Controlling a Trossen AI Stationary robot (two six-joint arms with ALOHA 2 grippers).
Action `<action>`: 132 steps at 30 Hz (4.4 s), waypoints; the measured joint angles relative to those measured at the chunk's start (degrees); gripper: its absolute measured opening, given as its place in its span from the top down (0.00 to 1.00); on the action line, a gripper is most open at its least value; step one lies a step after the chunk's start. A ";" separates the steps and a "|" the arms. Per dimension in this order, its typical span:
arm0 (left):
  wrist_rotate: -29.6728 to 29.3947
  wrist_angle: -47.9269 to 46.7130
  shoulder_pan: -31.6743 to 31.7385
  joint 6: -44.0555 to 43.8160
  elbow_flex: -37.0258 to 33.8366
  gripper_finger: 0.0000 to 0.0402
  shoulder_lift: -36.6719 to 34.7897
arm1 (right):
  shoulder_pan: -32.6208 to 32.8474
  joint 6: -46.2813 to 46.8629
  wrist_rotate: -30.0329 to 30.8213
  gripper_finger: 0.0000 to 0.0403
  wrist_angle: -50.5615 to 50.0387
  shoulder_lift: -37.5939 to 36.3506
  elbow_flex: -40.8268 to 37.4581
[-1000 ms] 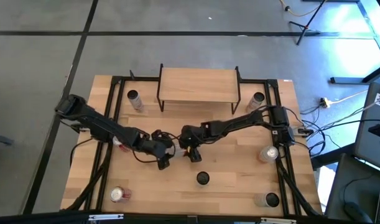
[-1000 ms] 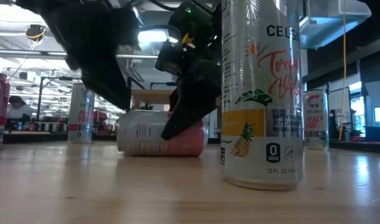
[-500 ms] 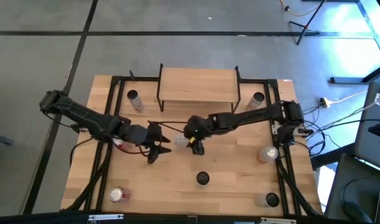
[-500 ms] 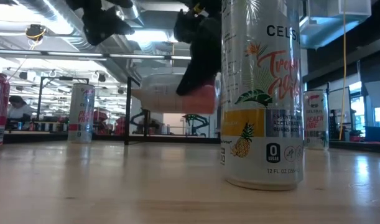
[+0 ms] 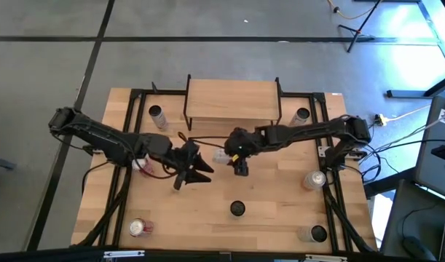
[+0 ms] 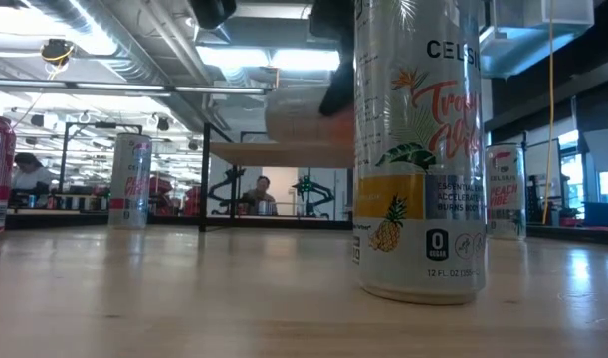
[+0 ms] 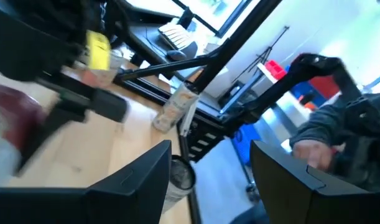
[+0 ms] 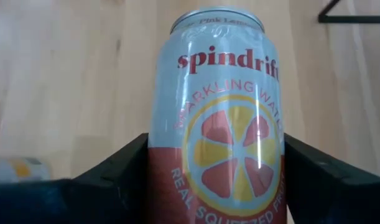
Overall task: Place canned beverage on shelf
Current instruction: Put the left orange white soda can on the shelf
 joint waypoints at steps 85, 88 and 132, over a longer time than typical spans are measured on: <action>-26.00 14.34 18.59 15.79 4.94 0.27 -1.14 | -4.85 1.07 11.62 0.33 53.19 -9.40 -4.42; -25.83 14.53 18.59 14.96 4.96 0.27 -1.12 | -4.77 0.80 12.05 0.33 52.74 -9.88 -4.48; -19.43 7.82 20.03 13.83 4.98 0.34 -2.86 | -5.39 4.94 8.43 0.16 47.27 -11.34 -4.59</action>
